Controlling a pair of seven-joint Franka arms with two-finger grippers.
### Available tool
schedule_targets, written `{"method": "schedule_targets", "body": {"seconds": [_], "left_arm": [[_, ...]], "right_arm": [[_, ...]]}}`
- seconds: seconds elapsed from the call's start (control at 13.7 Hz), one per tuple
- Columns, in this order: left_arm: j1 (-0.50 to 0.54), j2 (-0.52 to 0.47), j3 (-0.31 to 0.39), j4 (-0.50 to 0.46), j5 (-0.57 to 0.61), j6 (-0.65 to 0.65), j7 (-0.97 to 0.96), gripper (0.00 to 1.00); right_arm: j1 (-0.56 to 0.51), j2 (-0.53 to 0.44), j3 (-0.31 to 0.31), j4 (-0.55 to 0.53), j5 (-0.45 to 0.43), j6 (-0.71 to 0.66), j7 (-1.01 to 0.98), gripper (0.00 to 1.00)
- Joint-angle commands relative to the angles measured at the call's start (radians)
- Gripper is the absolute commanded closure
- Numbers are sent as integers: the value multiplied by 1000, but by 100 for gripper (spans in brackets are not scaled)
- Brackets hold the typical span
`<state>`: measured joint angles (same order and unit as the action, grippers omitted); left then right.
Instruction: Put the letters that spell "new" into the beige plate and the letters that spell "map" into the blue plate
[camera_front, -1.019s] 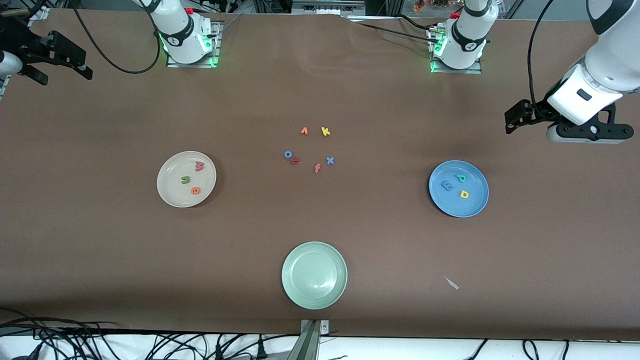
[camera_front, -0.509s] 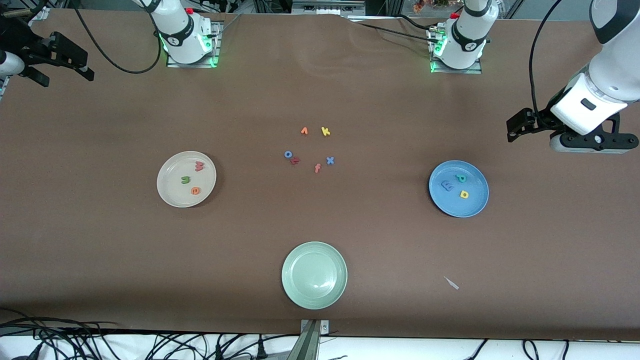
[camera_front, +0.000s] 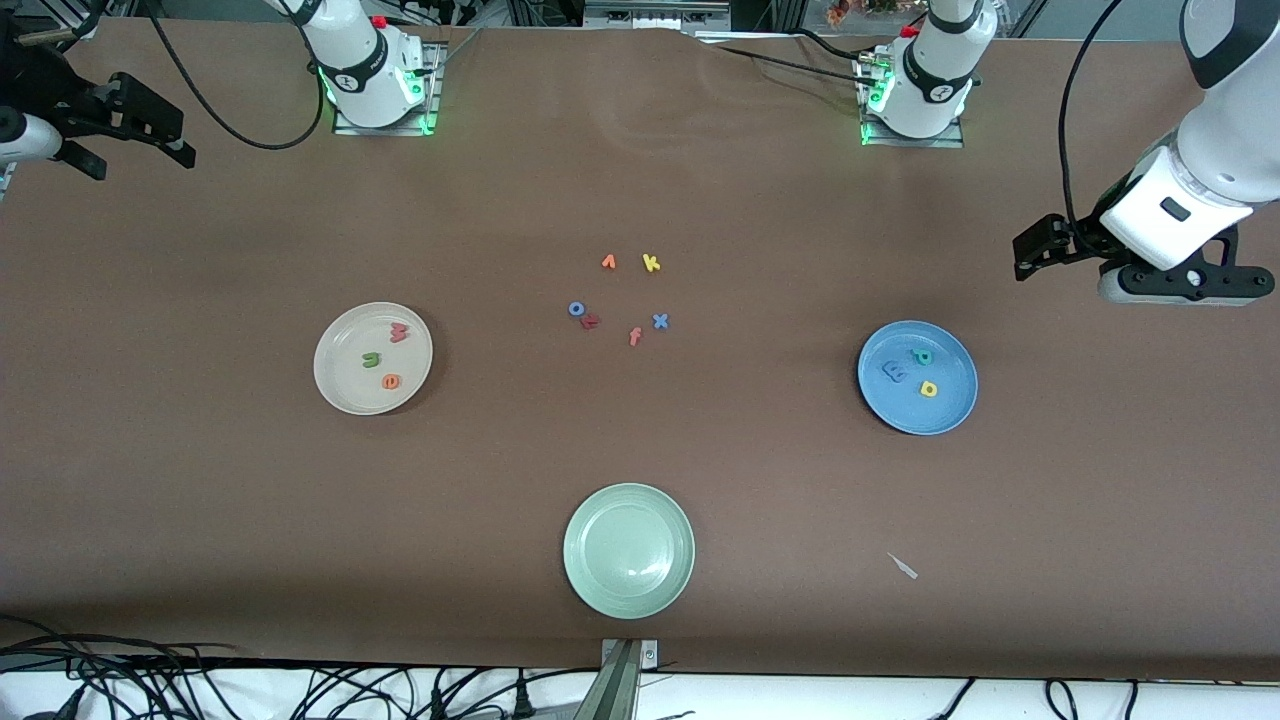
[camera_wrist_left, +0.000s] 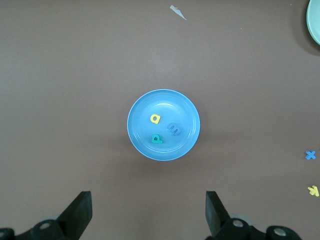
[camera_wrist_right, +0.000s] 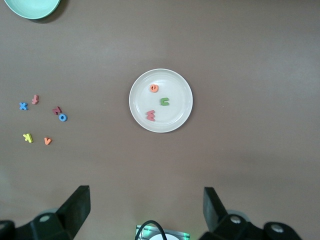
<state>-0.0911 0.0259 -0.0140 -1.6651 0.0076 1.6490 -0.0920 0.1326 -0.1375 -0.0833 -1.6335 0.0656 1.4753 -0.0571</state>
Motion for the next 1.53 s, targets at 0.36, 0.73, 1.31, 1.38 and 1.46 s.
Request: {"method": "schedule_targets", "body": {"seconds": [0.36,0.73,1.31,1.38,1.46], "left_arm": [[-2,14,2,31,-12,-23,20,0],[-3,14,2,31,-12,-23,20,0],[-7,14,0,31,-12,-23,11,0],[-7,14,0,33,-12,-23,11,0],[-9,14,0,33,-12,-23,9,0]], "right_arm": [[7,-2,69,23,-81,13,5,0],[7,1,79,21,-86,10,10,0],[2,4,63,21,-79,2,-3,0],[2,4,62,21,-81,2,-4,0],[2,3,63,23,-81,2,-4,0]]}}
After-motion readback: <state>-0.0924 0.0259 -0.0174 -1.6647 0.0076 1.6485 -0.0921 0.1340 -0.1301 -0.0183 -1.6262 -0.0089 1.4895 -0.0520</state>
